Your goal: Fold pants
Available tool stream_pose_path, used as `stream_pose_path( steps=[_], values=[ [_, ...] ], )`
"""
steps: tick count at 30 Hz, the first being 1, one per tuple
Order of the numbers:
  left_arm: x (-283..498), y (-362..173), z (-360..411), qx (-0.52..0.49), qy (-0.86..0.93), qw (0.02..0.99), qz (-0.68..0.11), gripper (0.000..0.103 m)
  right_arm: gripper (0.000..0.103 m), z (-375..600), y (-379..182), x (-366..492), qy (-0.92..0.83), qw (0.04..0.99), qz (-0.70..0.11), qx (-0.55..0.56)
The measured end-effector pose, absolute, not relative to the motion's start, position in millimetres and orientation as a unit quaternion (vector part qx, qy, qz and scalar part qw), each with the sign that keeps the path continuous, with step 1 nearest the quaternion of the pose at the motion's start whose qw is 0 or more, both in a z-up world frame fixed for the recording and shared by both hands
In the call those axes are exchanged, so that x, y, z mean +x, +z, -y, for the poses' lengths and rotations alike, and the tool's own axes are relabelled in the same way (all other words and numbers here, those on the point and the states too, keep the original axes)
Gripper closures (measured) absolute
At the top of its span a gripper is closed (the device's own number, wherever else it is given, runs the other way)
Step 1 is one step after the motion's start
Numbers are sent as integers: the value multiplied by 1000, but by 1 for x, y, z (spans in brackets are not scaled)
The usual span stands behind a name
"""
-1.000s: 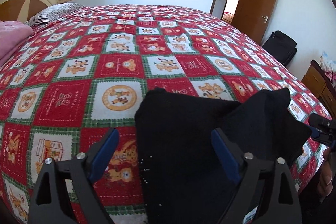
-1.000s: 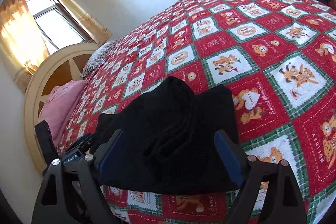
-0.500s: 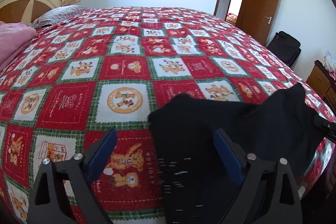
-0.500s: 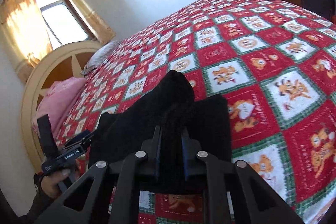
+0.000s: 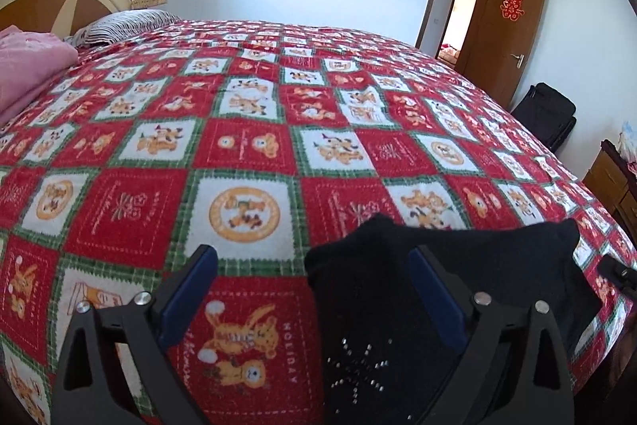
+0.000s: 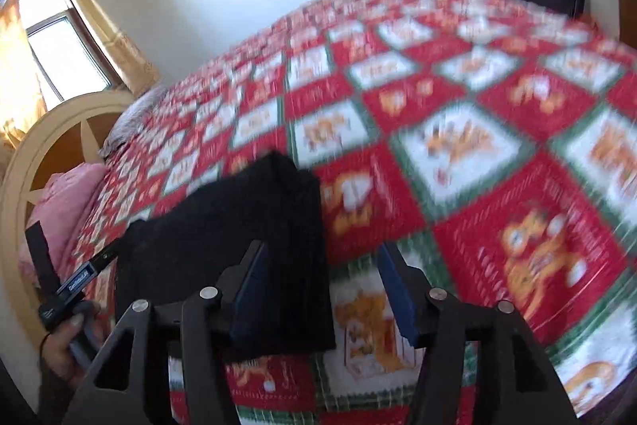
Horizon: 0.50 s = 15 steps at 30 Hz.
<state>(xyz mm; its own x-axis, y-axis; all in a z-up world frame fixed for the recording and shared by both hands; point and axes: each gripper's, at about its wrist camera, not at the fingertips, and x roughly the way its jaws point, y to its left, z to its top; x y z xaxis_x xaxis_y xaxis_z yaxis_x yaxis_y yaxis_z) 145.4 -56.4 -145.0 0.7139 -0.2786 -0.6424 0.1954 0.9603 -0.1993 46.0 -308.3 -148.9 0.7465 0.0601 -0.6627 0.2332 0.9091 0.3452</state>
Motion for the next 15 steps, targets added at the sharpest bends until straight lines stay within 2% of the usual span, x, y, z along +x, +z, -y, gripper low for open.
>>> stream_pose_path(
  steps=[3, 5, 7, 11, 15],
  values=[
    [156, -149, 63, -49, -128, 922, -361, 4, 42, 285, -121, 55, -2, 936, -310, 165],
    [162, -155, 68, -31, -121, 920, -371, 4, 36, 268, -114, 72, 72, 936, -304, 161],
    [166, -159, 70, -19, -114, 918, -378, 4, 36, 262, -125, 97, 106, 922, -330, 173],
    [169, -164, 64, -36, -117, 915, -385, 2, 36, 278, -162, 127, 31, 902, -389, 184],
    [162, -160, 60, -46, -115, 915, -384, 2, 36, 289, -165, 125, 44, 903, -380, 198]
  ],
)
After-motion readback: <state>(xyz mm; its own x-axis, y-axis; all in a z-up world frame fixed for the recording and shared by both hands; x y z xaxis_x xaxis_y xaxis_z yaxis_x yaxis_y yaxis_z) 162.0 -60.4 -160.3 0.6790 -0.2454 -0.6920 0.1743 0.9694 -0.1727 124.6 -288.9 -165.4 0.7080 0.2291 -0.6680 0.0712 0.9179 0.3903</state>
